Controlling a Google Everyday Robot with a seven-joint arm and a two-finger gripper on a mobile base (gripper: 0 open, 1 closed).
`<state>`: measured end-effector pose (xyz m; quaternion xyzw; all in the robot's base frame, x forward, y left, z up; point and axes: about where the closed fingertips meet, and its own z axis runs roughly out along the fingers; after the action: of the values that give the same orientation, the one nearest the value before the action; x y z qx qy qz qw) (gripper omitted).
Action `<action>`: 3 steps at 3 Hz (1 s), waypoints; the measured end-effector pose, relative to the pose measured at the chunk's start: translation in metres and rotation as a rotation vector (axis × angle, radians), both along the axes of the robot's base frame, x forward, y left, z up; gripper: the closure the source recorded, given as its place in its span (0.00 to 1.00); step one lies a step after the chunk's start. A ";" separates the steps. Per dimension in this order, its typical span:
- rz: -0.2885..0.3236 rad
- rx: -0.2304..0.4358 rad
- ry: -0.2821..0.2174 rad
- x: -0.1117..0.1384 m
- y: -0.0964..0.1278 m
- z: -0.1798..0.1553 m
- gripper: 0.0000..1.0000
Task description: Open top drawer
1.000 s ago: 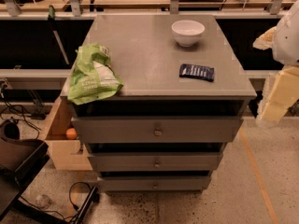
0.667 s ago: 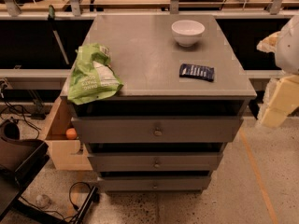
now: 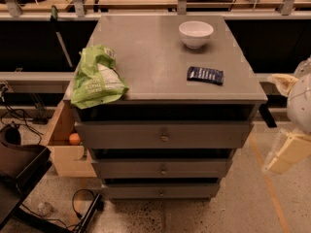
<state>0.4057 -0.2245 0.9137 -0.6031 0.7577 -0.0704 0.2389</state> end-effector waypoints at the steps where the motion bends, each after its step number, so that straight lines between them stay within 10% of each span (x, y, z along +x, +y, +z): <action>1: 0.040 0.002 -0.086 0.006 0.009 -0.023 0.00; 3: 0.077 -0.028 -0.152 0.025 0.028 -0.041 0.00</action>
Offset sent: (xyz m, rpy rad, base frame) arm 0.0412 0.0440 -0.0620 -0.0676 -0.1907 0.1088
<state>0.4302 -0.1965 0.8731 -0.6281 0.7125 -0.1173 0.2897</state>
